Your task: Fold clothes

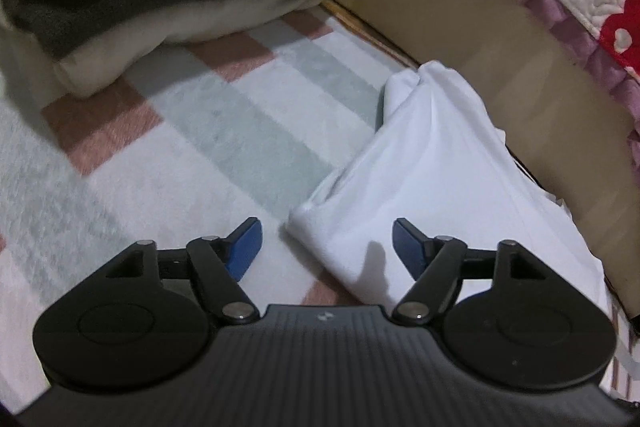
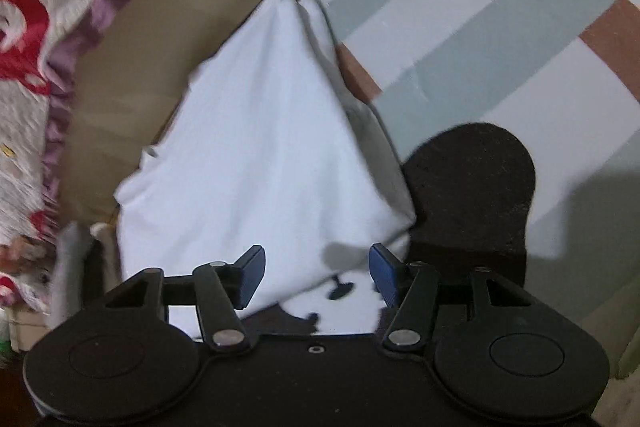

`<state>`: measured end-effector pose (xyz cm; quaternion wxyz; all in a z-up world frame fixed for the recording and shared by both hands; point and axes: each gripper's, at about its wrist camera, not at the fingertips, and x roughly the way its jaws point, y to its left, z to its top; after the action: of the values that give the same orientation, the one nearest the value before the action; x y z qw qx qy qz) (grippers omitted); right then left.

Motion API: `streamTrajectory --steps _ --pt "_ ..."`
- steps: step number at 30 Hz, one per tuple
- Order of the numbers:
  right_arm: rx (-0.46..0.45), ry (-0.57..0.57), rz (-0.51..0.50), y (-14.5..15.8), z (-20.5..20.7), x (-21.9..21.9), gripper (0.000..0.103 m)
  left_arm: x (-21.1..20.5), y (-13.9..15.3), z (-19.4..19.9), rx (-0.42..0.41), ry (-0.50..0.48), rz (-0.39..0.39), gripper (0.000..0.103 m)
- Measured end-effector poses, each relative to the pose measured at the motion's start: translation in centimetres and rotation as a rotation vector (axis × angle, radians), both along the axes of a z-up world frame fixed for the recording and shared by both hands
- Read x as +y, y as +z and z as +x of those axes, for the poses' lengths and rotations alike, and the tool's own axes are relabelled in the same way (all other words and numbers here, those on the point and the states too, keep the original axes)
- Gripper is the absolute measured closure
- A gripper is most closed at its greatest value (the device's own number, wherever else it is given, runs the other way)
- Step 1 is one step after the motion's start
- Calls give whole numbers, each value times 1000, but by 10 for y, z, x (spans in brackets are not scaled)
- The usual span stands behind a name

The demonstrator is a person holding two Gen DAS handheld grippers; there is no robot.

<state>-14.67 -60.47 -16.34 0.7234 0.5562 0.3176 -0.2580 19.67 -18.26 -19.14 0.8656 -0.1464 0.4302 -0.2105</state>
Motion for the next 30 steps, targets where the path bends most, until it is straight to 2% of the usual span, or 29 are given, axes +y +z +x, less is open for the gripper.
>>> streamTrajectory --steps 3,4,5,6,7,9,11,13,15,17,18,19,22,24,26,27,28,29,30 --pt "-78 -64 77 -7 -15 3 40 -3 -2 7 -23 21 -18 22" --pt "-71 -65 77 -9 -15 4 40 -4 -4 9 -32 26 -39 23" --pt "-64 -67 77 -11 -15 5 40 -7 -9 11 -33 4 -72 34" --pt "-50 -60 45 -12 -13 6 40 -9 -13 13 -34 -18 -104 71" --pt "-47 -57 4 -13 -9 6 40 -13 -16 14 -39 -36 -122 89" --pt "-44 -87 -14 -16 -10 2 40 -21 -13 10 -83 -42 -40 95" --pt "-56 -123 -4 -18 -17 -1 40 -10 5 3 -122 15 2 96" --pt "-78 -155 -1 -15 -25 -4 40 7 18 -1 -123 50 1 95" --pt "-83 -167 -16 -13 -25 -5 40 10 11 -1 -70 48 27 95" --pt "-34 -182 -30 -14 -22 -5 40 3 -4 -1 -26 68 82 91" --pt "-27 -185 -41 -14 -22 -4 40 2 -5 -1 -39 85 65 89" --pt "-21 -187 -52 -13 -21 -4 40 2 -6 0 -45 99 46 88" --pt "-1 -178 -94 -12 -20 -3 40 11 -5 6 8 116 -40 73" --pt "-16 -167 -114 -16 -17 -3 38 19 -9 4 61 129 -128 63" --pt "-94 -156 -71 -22 -14 -5 38 29 -15 3 147 145 -258 54" --pt "-133 -151 -49 -25 -13 -7 38 32 -19 3 190 155 -313 53" --pt "-172 -145 -27 -28 -11 -8 43 34 -23 3 229 163 -362 53" --pt "-215 -164 22 -34 -13 -11 64 35 -26 3 250 164 -386 53" --pt "-202 -164 -4 -29 -14 -9 78 35 -28 3 266 163 -405 53"
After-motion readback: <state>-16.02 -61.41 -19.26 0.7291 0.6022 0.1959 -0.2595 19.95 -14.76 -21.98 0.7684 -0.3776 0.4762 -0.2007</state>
